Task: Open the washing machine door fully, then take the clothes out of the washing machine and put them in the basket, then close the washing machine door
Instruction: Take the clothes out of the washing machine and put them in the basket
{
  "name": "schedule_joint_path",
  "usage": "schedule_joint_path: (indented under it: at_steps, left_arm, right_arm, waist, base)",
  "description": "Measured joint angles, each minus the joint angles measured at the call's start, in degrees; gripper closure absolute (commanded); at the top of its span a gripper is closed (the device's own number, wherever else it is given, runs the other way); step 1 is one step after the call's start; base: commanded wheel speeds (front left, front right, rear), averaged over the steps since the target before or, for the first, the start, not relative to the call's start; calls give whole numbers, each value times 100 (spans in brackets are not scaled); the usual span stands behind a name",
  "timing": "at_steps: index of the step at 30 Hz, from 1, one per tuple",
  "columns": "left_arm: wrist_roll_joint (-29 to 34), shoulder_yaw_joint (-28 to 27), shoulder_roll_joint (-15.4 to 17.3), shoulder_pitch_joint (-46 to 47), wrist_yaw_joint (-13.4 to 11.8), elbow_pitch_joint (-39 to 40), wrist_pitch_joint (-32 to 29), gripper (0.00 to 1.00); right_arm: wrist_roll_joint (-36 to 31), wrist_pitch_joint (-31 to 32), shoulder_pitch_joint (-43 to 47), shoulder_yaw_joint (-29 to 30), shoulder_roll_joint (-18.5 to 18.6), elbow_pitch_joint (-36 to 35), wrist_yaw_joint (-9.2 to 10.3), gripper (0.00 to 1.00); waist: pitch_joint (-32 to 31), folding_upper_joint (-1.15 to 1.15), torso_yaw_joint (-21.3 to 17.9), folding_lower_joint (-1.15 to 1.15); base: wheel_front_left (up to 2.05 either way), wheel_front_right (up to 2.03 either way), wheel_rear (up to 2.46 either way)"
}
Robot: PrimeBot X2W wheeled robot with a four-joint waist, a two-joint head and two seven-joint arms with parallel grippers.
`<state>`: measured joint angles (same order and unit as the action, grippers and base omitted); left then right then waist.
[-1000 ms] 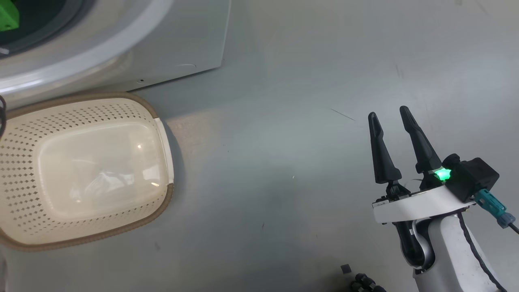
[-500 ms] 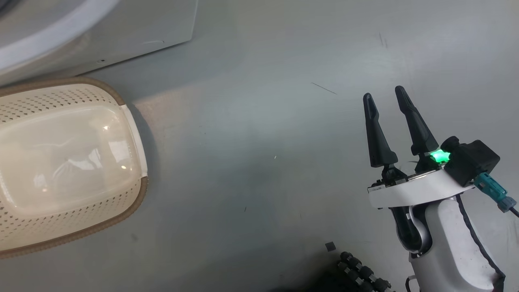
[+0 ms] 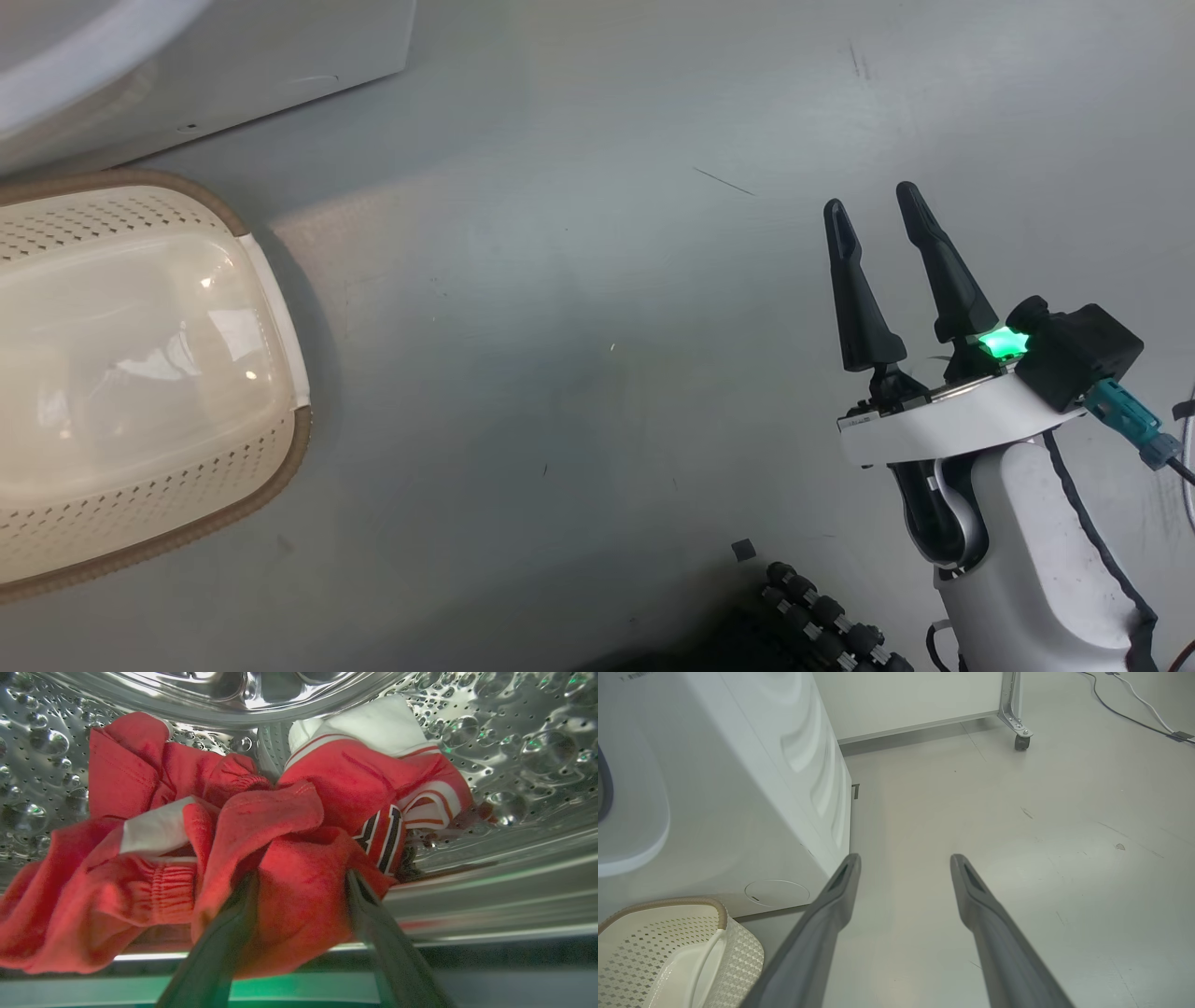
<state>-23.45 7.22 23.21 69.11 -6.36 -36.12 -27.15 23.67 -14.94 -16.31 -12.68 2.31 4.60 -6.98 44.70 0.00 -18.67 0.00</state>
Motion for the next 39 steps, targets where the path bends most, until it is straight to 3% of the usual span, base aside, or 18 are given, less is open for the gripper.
schedule_joint_path:
  at_steps: [1,2,10,20,32,39]
  left_arm:
    - [29,-8,5,16,-8,-18,0,98]
    - [40,-15,7,27,-18,-30,0,100]
    - [87,-122,-14,42,-43,-68,171,100]
    - [87,-135,-266,1,-43,19,947,100]
    - [25,-318,-558,-721,-44,241,2148,100]
    - [-26,-343,-894,-1285,-44,474,3006,100]
  right_arm:
    - [0,0,-12,0,0,7,0,0]
    - [0,0,-26,0,0,13,0,0]
    - [0,0,-125,10,0,36,0,0]
    - [-116,0,-177,169,0,51,-1,0]
    - [-277,0,-193,333,3,73,-1,0]
    - [-422,0,-172,477,4,74,-1,0]
  waist:
    - [6,0,-6,0]
    - [12,0,-11,0]
    - [35,0,-17,0]
    - [-45,0,150,0]
    - [-272,0,360,0]
    - [-504,0,483,0]
  base:
    - [0,0,0]
    - [0,0,0]
    - [0,0,0]
    - [0,0,0]
    - [0,0,0]
    - [0,0,0]
